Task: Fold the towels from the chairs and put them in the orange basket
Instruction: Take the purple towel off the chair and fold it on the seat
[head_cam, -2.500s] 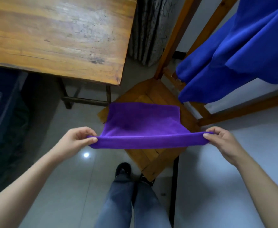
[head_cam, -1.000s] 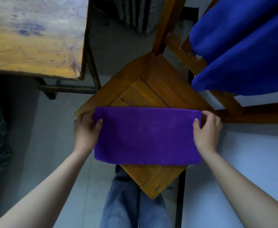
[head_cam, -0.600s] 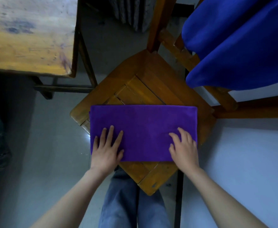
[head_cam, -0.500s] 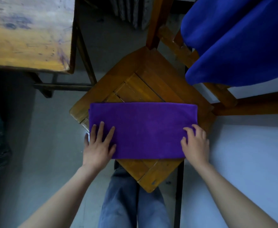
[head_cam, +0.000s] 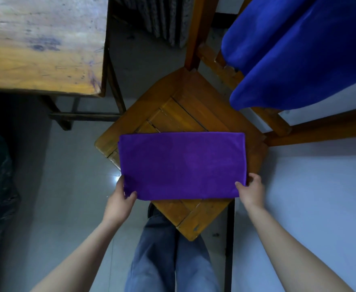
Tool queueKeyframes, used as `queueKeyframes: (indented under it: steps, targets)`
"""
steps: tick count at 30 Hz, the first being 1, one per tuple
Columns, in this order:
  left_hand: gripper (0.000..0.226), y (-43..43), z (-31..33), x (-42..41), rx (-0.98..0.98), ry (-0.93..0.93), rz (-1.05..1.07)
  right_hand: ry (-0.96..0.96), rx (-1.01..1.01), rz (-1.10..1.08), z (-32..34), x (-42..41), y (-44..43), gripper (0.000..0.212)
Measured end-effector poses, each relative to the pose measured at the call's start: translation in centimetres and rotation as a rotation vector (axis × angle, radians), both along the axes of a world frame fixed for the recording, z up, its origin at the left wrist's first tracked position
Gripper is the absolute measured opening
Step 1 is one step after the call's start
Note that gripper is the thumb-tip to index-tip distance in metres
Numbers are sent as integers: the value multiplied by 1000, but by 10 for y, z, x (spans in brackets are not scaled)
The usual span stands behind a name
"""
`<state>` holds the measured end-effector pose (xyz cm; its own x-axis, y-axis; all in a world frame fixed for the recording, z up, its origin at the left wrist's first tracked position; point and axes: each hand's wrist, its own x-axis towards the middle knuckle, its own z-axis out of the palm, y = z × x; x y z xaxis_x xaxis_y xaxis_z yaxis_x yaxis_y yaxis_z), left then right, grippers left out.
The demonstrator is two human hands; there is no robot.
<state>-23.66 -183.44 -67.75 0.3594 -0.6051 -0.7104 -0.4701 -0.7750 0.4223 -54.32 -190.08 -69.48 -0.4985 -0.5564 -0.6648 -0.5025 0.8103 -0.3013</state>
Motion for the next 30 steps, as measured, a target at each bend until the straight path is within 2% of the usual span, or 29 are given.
queueKeyframes:
  steps: [3, 6, 8, 11, 14, 17, 19, 21, 22, 25, 28, 30]
  targets:
    - [61, 4, 1, -7, -16, -26, 56, 15, 15, -31, 0, -10, -3, 46]
    - [59, 8, 2, -20, -17, -27, -2, 101, -13, -65, 15, -26, -2, 29]
    - [59, 10, 0, -32, -19, -12, -78, 181, -62, -119, 26, -36, 2, 28]
    - [66, 7, -2, -49, -38, -155, -320, 219, -114, -131, 36, -43, 7, 21]
    - [76, 6, -7, -62, -187, -331, -716, 154, -189, -169, 42, -39, 9, 22]
    - [71, 4, -5, -65, -150, -358, -963, 100, -282, -136, 54, -16, 15, 32]
    - [66, 5, -4, -61, -46, -324, -996, 45, -373, -24, 66, 10, 25, 41]
    - [63, 2, -3, -57, 18, -278, -997, -44, -450, 134, 73, 39, 36, 25]
    - [61, -1, -2, -56, 28, -257, -995, -69, -446, 223, 74, 52, 41, 16]
    - [55, -15, 1, -54, 28, -182, -929, -135, -324, 475, 62, 80, 47, 14]
    - [51, -23, -2, -46, -24, -70, -798, -188, -210, 343, 54, 98, 37, 14]
    - [48, -28, -5, -38, -40, 64, -604, -266, -221, 221, 57, 112, 29, 13]
